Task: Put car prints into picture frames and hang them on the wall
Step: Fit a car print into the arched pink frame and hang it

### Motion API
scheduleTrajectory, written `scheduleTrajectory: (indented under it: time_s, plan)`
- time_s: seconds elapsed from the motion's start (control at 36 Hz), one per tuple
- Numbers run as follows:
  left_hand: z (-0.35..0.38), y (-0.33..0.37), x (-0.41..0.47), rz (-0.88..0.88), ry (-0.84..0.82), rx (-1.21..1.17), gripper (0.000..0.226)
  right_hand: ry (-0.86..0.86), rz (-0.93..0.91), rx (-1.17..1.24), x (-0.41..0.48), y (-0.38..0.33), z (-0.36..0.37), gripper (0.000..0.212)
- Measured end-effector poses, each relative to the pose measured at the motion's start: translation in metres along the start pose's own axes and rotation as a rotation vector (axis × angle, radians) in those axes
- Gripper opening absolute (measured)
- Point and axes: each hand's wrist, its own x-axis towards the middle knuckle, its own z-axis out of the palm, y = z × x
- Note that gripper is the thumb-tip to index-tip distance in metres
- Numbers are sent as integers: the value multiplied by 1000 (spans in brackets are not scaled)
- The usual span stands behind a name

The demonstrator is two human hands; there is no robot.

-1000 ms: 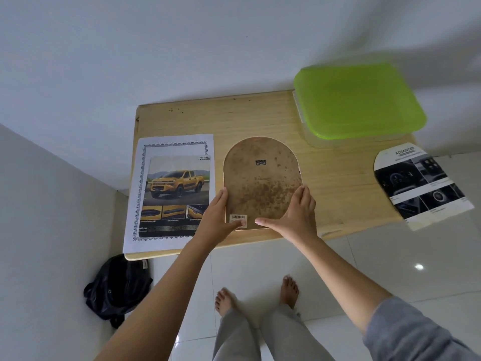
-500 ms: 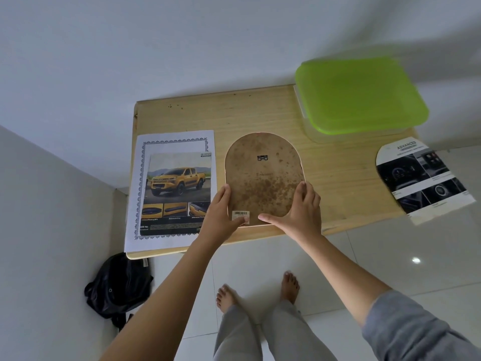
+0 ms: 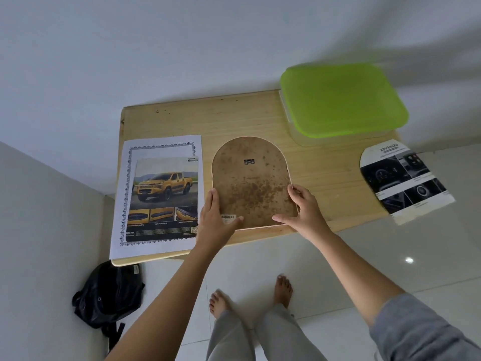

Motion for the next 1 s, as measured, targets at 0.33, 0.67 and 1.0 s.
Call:
scheduleTrajectory:
  time_s: [0.33,0.67,1.0]
  plan:
    - [9,11,0,6,106,228,91,-85,-66,-300,-3,-8,-6,87]
    - [33,0,24,315,147,494,73,-109,-286,-531,19,-18,13,66]
    - [35,-3,27,281,146,543,64,-155,-329,-508,23,-12,6,76]
